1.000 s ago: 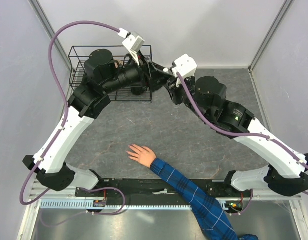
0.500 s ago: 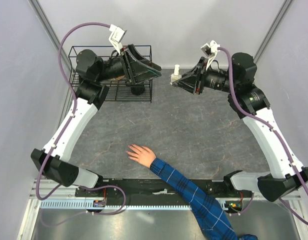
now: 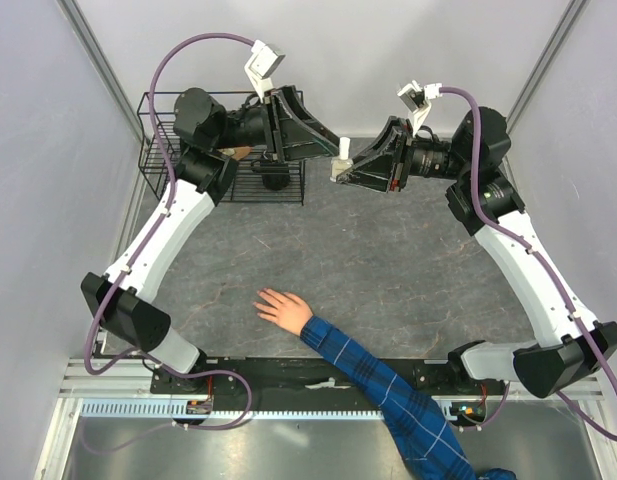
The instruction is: Paint the nails
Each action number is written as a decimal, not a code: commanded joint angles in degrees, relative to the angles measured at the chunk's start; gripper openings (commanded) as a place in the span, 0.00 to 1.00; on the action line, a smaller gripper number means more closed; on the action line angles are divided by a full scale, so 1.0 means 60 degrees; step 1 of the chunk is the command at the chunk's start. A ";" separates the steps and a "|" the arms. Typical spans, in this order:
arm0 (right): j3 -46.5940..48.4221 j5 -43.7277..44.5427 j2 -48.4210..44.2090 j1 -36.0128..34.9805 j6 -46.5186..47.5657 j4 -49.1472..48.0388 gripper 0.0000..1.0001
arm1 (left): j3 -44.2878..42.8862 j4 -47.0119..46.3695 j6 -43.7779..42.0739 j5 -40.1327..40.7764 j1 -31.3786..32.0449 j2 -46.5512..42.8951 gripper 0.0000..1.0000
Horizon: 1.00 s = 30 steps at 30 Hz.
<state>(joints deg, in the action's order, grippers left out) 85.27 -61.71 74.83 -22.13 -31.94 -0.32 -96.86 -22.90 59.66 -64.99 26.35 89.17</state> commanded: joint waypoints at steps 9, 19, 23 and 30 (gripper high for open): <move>-0.0091 -0.0277 -0.0049 -0.0003 -0.0272 -0.0768 0.00 | -0.1142 0.0402 0.0034 -0.0492 0.0311 0.0447 0.40; 0.0977 0.1844 -0.0005 0.0011 0.2113 0.2478 0.00 | -0.1947 0.3872 -0.3055 0.0840 0.0603 0.0067 0.02; 0.2626 0.5998 0.0111 -0.1473 0.4279 0.5160 0.00 | -0.2415 0.7120 -0.6808 0.4186 0.1769 -0.0794 0.02; 0.4272 1.5411 0.0989 -0.6009 0.6525 0.6189 0.00 | -0.1889 0.7859 -0.7863 0.7260 0.2874 -0.1282 0.02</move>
<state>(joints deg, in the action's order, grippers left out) 105.21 4.12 75.99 -48.69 -5.02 35.11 -107.85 19.18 17.85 -27.05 39.00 81.54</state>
